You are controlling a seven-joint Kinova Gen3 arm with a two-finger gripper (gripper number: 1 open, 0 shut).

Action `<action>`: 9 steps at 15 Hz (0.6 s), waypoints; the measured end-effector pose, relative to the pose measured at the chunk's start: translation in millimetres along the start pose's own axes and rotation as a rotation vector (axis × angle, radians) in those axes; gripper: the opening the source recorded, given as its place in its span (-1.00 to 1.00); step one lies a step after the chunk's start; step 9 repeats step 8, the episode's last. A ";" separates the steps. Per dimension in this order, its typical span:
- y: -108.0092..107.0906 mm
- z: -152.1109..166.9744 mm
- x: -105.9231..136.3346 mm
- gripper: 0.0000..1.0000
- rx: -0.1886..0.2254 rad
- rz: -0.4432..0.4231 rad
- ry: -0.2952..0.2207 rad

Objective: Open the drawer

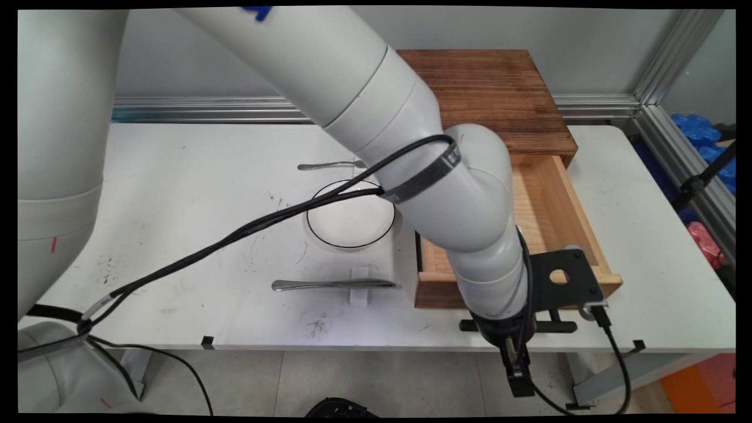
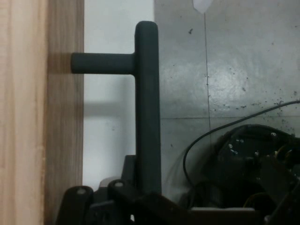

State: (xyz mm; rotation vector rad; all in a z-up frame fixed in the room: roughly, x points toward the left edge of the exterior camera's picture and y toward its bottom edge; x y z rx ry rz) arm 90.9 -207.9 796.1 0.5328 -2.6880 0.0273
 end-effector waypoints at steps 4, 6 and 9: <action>5.9 -0.8 -1.4 1.00 -0.007 0.007 -0.004; 8.5 -1.2 -2.0 1.00 -0.011 0.010 -0.006; 10.8 -1.6 -2.3 1.00 -0.015 0.013 -0.007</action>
